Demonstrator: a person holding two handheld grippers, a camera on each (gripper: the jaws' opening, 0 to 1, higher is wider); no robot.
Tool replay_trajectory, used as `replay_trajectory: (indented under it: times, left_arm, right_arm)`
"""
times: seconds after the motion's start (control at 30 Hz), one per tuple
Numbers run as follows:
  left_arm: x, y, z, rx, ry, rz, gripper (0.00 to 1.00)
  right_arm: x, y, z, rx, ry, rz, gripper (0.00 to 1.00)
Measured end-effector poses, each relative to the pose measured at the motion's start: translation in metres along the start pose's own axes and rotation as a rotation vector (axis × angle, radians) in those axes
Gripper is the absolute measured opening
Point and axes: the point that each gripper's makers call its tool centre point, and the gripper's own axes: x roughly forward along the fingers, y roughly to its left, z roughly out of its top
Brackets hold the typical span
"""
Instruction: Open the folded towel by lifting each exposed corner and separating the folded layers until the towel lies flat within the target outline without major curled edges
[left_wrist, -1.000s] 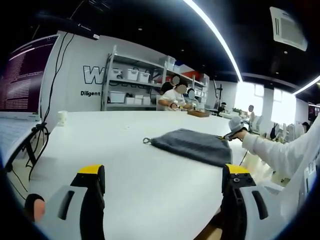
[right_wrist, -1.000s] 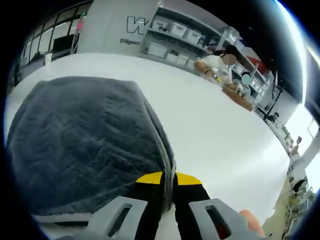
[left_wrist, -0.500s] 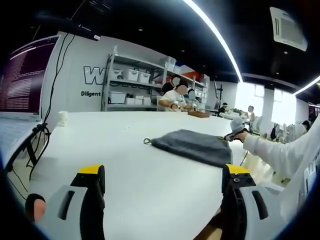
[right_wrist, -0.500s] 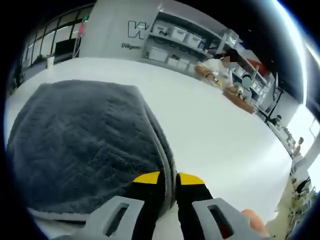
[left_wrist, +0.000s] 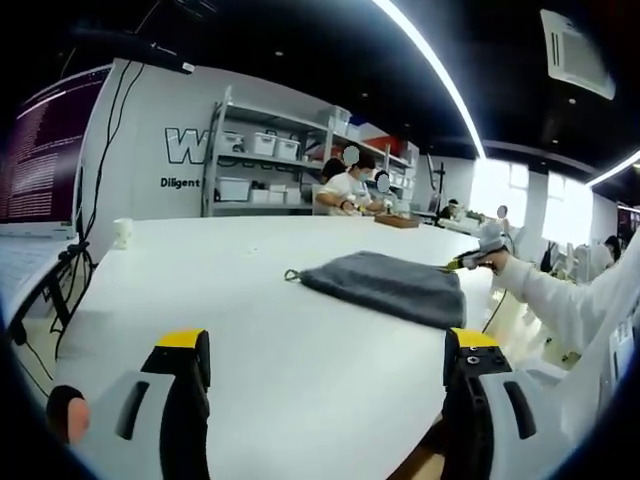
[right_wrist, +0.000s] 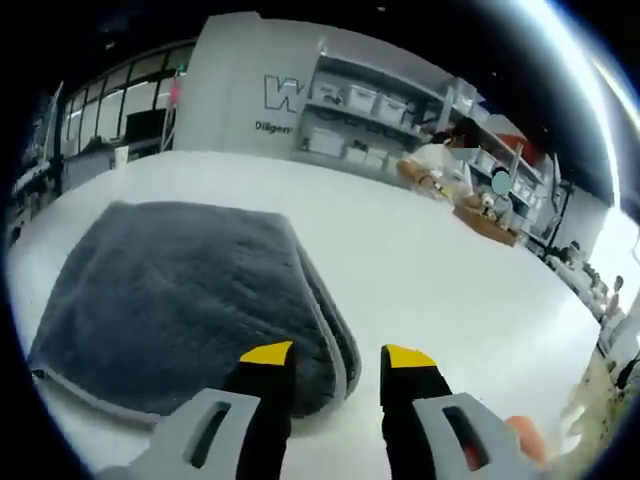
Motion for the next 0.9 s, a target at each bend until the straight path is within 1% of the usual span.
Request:
replay_trajectory:
  times: [0.07, 0.13, 0.17, 0.23, 0.3, 0.37, 0.43, 0.57, 0.67, 0.7, 0.8, 0.9]
  left_arm:
    - [0.002, -0.001, -0.001, 0.001, 0.004, -0.001, 0.96]
    - [0.003, -0.002, -0.003, -0.001, 0.012, 0.001, 0.96]
    - [0.004, -0.002, -0.004, -0.002, 0.014, 0.002, 0.96]
    - [0.005, -0.003, -0.004, -0.001, 0.017, 0.003, 0.96]
    - [0.006, -0.004, -0.006, 0.005, 0.024, 0.005, 0.96]
    - [0.006, -0.004, -0.006, 0.01, 0.028, 0.008, 0.96]
    - [0.007, -0.004, -0.007, 0.013, 0.032, 0.012, 0.96]
    - [0.007, -0.007, -0.009, 0.015, 0.042, 0.008, 0.96]
    - [0.007, -0.007, -0.008, 0.024, 0.046, 0.021, 0.96]
    - [0.007, -0.007, -0.008, 0.026, 0.046, 0.023, 0.96]
    - [0.008, -0.009, -0.009, 0.03, 0.052, 0.026, 0.96]
    - [0.012, -0.013, -0.012, 0.032, 0.069, 0.019, 0.96]
  right_arm:
    - [-0.011, 0.005, 0.005, 0.001, -0.041, 0.012, 0.29]
    - [-0.022, 0.012, 0.014, 0.037, -0.111, 0.027, 0.3]
    - [-0.027, 0.016, 0.017, 0.059, -0.136, 0.041, 0.31]
    - [-0.036, 0.022, 0.021, 0.098, -0.172, 0.068, 0.34]
    - [-0.045, 0.029, 0.023, 0.122, -0.192, 0.094, 0.37]
    - [-0.054, 0.039, 0.027, 0.122, -0.221, 0.121, 0.39]
    - [-0.062, 0.047, 0.028, 0.114, -0.223, 0.141, 0.44]
    - [-0.075, 0.067, 0.025, 0.085, -0.196, 0.218, 0.62]
    - [-0.08, 0.078, 0.021, 0.075, -0.173, 0.248, 0.77]
    - [-0.083, 0.082, 0.019, 0.063, -0.159, 0.256, 0.78]
    - [-0.087, 0.086, 0.018, 0.046, -0.159, 0.259, 0.8]
    - [-0.097, 0.092, 0.022, 0.058, -0.191, 0.286, 0.84]
